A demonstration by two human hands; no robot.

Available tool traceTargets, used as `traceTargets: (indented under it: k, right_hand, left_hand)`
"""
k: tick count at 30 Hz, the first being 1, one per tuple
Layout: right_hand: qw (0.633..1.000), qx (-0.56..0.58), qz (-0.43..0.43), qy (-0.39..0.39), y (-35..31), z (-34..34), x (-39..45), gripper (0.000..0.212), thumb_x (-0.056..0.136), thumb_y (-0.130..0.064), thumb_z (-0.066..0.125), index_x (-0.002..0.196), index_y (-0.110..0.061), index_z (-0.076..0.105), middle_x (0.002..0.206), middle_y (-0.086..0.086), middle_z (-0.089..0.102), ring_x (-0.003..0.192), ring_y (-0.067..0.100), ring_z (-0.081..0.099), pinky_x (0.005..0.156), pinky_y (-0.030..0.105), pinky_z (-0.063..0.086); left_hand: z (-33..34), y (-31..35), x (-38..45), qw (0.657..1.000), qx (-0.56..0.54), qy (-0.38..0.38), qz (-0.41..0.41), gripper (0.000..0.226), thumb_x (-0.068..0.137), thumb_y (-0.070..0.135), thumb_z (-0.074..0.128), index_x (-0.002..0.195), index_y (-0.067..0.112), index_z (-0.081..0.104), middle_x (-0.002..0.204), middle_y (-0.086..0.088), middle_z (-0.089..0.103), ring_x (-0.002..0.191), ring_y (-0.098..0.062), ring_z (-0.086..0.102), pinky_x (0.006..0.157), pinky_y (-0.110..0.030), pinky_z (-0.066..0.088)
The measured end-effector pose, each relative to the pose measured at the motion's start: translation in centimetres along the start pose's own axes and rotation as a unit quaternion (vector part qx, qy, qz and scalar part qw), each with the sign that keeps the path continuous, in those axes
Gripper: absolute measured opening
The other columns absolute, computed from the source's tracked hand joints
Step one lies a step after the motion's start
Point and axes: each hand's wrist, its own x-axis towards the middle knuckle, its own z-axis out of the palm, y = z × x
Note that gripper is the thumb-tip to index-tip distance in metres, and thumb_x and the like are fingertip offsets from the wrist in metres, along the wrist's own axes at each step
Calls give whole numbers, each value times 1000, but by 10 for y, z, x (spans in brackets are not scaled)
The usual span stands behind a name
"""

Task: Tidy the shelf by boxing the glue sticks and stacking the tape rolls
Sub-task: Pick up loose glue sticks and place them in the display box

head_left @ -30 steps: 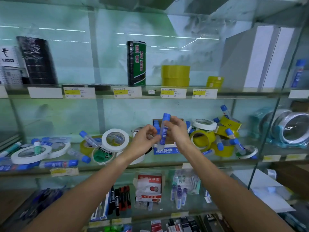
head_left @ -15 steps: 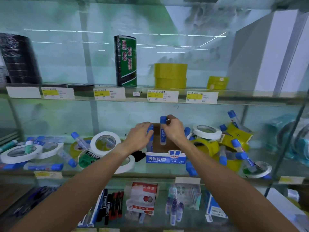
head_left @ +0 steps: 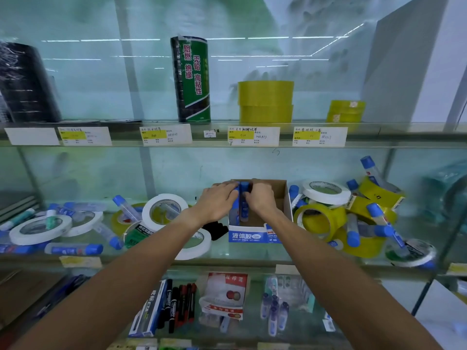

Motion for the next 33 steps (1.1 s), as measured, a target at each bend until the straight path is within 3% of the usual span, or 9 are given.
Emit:
traceTargets:
  k: [11, 16, 19, 22, 24, 28, 33]
  right_hand:
    - [997, -73, -21, 21, -20, -20, -16, 33, 88, -7, 56, 120, -10, 49, 112, 16, 61, 102, 34, 61, 80, 41, 54]
    - [990, -61, -94, 83, -57, -27, -28, 45, 79, 4, 52, 122, -10, 52, 116, 15, 58, 108, 34, 55, 79, 39, 51]
    - [985, -39, -153, 75, -84, -20, -40, 43, 76, 7, 47, 114, -10, 58, 112, 12, 63, 104, 32, 57, 79, 39, 51]
    - [979, -10, -199, 42, -105, 0, -55, 36, 76, 3, 45, 102, -13, 64, 100, 8, 69, 96, 30, 61, 80, 41, 52]
    - [977, 7, -210, 17, -117, 17, -65, 31, 77, -3, 45, 97, -18, 64, 92, 8, 71, 90, 30, 64, 78, 41, 54]
    - [969, 15, -244, -35, -136, 47, -84, 28, 80, -6, 46, 96, -19, 65, 87, 7, 71, 84, 28, 64, 73, 41, 54]
    - [961, 12, -268, -67, -150, 70, -97, 27, 85, -7, 48, 100, -19, 67, 94, 8, 72, 85, 28, 64, 73, 41, 54]
  left_hand:
    - [-21, -23, -13, 998, -46, -26, 15, 47, 101, 40, 37, 143, 19, 41, 147, -7, 44, 129, -26, 46, 109, -43, 34]
    - [-50, -53, -40, 997, -53, 19, 48, 32, 94, 26, 55, 124, 16, 59, 123, -2, 63, 107, -17, 58, 97, -32, 43]
    - [-70, -83, -59, 998, -55, 19, 35, 19, 89, 14, 58, 106, 16, 66, 103, 2, 68, 88, -13, 62, 84, -28, 50]
    - [-88, -116, -83, 998, -55, 9, 0, 18, 85, 4, 58, 95, 12, 70, 87, 4, 66, 72, -8, 60, 70, -7, 42]
    - [-96, -138, -101, 998, -47, -6, -34, 16, 85, 4, 60, 94, 13, 71, 84, 5, 65, 68, 2, 57, 66, -1, 39]
    - [-96, -186, -132, 995, -19, -36, -95, 13, 85, 10, 61, 91, 18, 69, 88, 3, 67, 83, -13, 62, 80, -24, 49]
    - [-96, -228, -158, 976, 90, -129, -150, 28, 79, 0, 51, 101, 8, 65, 103, -7, 67, 98, -26, 61, 77, -28, 44]
